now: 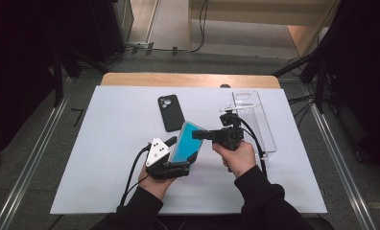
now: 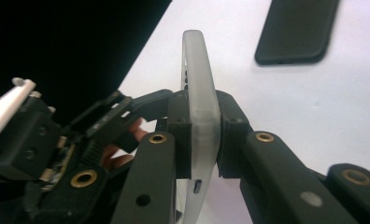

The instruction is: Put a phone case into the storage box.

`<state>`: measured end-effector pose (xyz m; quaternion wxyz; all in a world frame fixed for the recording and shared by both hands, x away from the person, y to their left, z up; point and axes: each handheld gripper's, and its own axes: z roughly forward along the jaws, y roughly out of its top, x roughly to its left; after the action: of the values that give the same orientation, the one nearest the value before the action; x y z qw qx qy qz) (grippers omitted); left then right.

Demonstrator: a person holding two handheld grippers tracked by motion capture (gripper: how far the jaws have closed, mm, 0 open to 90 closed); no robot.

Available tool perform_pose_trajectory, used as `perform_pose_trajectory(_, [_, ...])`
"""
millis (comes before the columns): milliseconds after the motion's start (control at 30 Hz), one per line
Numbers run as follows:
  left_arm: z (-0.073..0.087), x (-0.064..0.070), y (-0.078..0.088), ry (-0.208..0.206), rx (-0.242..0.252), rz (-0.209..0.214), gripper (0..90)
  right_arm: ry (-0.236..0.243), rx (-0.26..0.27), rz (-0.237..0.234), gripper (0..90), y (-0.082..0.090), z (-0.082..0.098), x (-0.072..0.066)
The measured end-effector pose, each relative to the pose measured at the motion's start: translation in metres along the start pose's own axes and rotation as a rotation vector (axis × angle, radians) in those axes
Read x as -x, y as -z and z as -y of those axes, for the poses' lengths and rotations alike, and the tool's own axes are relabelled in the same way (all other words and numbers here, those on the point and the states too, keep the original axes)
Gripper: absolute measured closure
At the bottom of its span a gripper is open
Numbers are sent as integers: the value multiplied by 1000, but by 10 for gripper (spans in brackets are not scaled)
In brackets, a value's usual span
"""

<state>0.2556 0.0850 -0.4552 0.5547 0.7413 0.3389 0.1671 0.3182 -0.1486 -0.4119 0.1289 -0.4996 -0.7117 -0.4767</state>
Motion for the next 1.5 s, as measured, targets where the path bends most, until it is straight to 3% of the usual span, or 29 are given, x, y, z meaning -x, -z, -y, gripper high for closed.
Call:
perform_pose_trajectory(200, [-4, -2, 2, 22, -49, 10, 154, 52, 10, 55, 766, 4, 0, -2])
perform_pose_trajectory(400, [-9, -10, 2, 95, -135, 85, 167, 135, 1, 138, 766, 4, 1, -7])
perform_pose_trajectory(533, [-13, -14, 3, 103, -170, 103, 168, 187, -1, 167, 766, 5, 3, -9])
perform_pose_trajectory(800, [-21, -22, 6, 107, -222, 134, 186, 259, 14, 160, 765, 10, 5, -11])
perform_pose_trajectory(867, [-23, -25, 7, 90, -261, 137, 185, 261, 11, 159, 765, 12, 6, -10])
perform_pose_trajectory(1000, [-26, -28, 7, 90, -277, 137, 185, 279, 11, 155, 765, 13, 7, -9])
perform_pose_trajectory(1100, [-28, -28, 7, 65, -353, 115, 185, 298, 10, 148, 765, 14, 8, -9])
perform_pose_trajectory(1367, [-35, -33, 14, 29, -309, 171, 254, 364, -2, 102, 766, 17, 12, -7])
perform_pose_trajectory(1467, [-37, -34, 14, 32, -311, 175, 254, 383, -6, 93, 765, 18, 12, -7])
perform_pose_trajectory(1500, [-37, -35, 14, 40, -321, 198, 254, 410, -14, 87, 765, 19, 12, -7])
